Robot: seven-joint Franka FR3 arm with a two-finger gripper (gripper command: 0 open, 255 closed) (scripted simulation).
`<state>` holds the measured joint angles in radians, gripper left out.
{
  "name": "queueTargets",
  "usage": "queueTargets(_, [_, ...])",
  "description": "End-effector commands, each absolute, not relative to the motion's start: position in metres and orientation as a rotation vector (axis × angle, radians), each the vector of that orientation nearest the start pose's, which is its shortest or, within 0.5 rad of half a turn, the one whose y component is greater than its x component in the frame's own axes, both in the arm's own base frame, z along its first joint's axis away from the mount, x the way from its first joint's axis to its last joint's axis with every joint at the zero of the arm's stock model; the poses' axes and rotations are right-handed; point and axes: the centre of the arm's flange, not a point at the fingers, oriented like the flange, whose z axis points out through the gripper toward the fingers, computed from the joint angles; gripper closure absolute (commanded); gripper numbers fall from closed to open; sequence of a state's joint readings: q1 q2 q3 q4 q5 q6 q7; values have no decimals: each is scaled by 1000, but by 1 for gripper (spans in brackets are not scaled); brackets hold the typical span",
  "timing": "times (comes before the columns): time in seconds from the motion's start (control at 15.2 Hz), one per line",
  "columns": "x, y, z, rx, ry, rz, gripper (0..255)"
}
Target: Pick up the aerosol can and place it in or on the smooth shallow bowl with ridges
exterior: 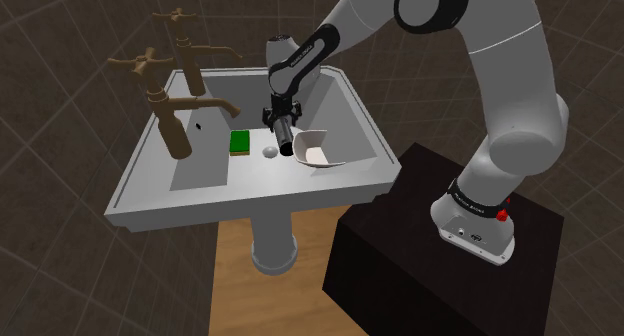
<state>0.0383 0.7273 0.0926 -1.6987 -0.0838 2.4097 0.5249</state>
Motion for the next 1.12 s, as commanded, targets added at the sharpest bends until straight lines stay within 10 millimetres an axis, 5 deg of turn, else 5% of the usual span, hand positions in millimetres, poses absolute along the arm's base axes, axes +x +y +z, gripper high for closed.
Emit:
queueTargets(0.0, [668,82,162,-3090,554,20,0])
queueTargets(0.59, [668,82,154,-3090,554,21,0])
queueTargets(0.66, [668,82,154,-3090,554,21,255])
queueTargets(1.06, [668,82,154,-3090,554,21,255])
